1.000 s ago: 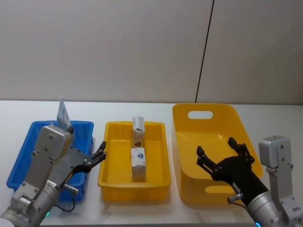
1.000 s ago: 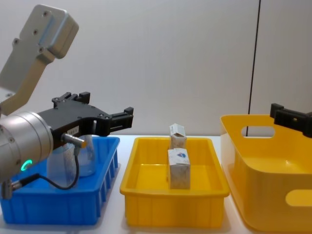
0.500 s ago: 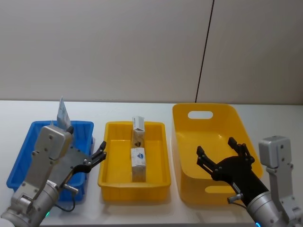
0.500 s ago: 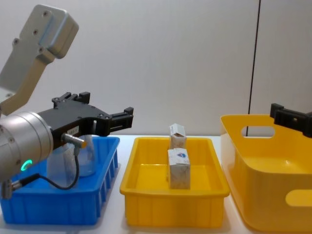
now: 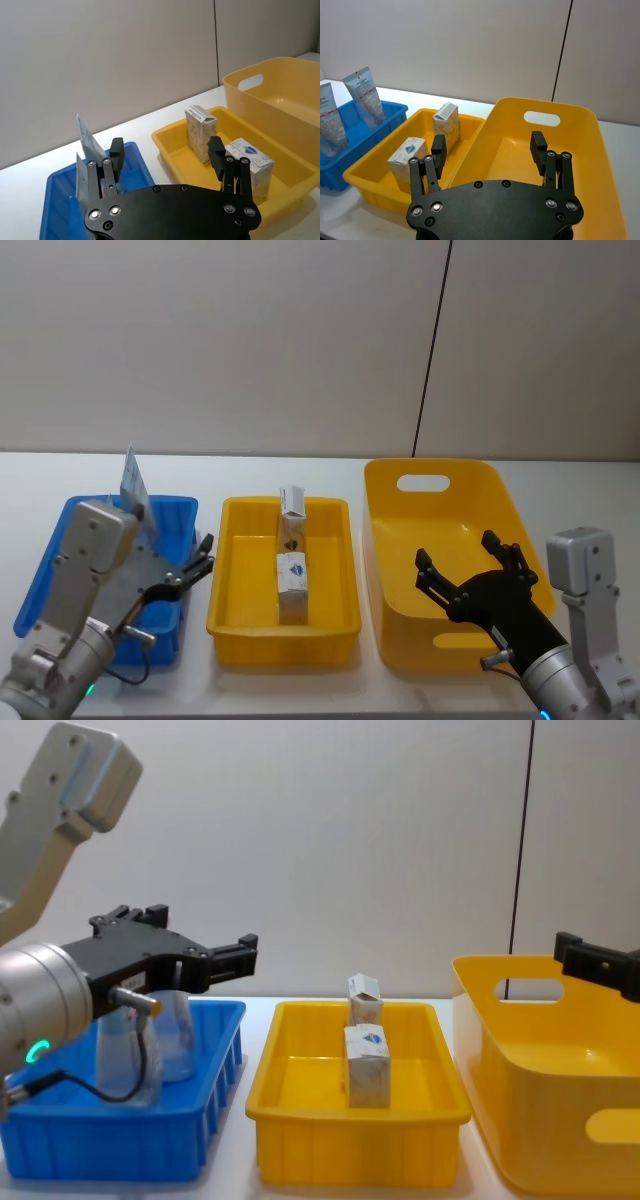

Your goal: Bimanual collaborative sorting of washing and personal care products

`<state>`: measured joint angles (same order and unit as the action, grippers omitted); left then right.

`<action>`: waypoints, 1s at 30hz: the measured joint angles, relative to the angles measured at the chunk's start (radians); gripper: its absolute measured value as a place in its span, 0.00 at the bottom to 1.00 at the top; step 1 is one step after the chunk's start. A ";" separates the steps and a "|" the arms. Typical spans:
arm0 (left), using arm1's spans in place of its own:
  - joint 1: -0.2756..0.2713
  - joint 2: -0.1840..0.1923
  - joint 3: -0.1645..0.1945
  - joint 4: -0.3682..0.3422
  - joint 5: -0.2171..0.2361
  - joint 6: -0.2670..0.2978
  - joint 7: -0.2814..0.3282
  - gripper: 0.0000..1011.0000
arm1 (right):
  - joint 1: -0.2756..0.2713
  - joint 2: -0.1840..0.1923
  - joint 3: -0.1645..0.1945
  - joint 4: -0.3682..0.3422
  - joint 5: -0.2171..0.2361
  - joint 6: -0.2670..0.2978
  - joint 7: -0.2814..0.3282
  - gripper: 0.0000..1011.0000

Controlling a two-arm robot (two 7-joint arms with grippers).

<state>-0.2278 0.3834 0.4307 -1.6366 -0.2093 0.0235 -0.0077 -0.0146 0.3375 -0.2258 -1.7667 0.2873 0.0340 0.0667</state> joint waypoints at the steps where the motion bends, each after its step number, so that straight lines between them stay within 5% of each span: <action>1: 0.001 0.001 -0.005 0.000 -0.003 0.003 0.001 0.99 | 0.000 0.000 0.000 0.000 0.000 0.000 0.000 0.99; 16: -0.018 -0.007 -0.059 0.047 -0.033 0.037 0.006 0.99 | 0.000 0.000 0.000 0.000 0.000 0.000 0.000 0.99; 30: -0.084 -0.058 -0.109 0.185 -0.065 0.067 0.019 0.99 | 0.000 0.000 0.000 0.000 0.000 0.000 0.000 0.99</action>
<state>-0.3120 0.3255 0.3220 -1.4517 -0.2745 0.0900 0.0114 -0.0146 0.3375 -0.2258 -1.7667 0.2873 0.0340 0.0668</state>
